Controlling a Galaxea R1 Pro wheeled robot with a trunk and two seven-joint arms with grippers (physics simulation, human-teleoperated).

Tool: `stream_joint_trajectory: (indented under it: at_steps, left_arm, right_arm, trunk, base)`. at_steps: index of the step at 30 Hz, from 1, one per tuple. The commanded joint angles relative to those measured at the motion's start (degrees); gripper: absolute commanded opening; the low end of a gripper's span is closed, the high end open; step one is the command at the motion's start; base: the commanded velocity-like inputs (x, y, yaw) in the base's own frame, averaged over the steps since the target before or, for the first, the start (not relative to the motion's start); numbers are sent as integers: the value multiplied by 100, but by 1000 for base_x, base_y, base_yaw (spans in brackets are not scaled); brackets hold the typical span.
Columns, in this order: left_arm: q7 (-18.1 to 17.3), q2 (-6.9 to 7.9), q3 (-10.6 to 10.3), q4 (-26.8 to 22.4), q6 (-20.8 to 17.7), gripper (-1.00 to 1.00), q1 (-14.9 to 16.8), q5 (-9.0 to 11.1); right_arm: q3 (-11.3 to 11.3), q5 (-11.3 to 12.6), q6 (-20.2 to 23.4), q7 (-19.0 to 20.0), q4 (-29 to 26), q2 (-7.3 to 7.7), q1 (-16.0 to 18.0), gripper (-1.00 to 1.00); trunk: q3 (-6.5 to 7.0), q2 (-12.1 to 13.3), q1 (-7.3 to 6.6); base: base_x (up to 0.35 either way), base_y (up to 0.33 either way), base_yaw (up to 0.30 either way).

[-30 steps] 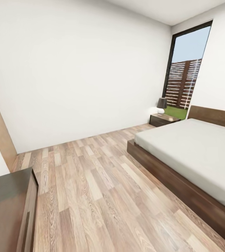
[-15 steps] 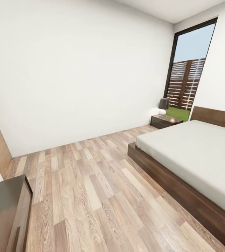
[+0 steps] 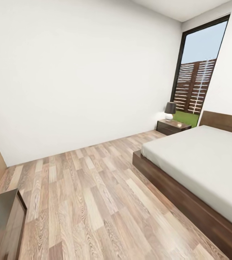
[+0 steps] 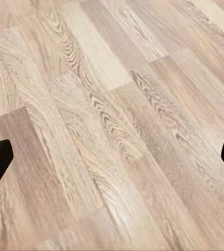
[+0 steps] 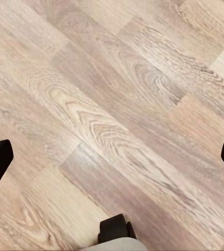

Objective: In the bedroom, move the book from the bed onto either nightstand, and place the two sandals side by side next to the bed.

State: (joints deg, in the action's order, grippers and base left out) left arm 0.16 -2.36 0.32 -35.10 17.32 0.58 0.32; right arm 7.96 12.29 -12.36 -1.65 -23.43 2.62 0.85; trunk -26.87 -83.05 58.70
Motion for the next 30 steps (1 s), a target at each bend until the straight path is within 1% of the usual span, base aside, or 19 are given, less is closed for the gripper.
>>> stream_joint_trajectory:
  at_steps: [1,13,17,24,30]
  left_arm:
    - [2,-2,3,3,17,100,3,3]
    - [2,-2,-2,3,17,100,3,3]
    - [2,-2,-5,3,17,100,3,3]
    - [2,-2,0,3,17,100,3,3]
    - [2,-2,3,3,17,100,3,3]
  right_arm:
    - [-13,57,-21,-2,4,1,3,100]
    - [-13,59,-21,0,5,1,3,100]
    - [-13,62,-21,-1,5,6,3,100]
    - [-13,60,-21,1,5,6,3,100]
    - [-13,62,-21,-2,5,2,3,100]
  trunk:
    - [-6,-3,3]
    - [-6,-3,3]
    - [-6,-3,3]
    - [-6,-3,3]
    - [-6,-3,3]
  base:
    - [326,0,0]
    - [326,0,-3]
    - [326,0,-132]
    - [326,0,-230]
    - [326,0,-49]
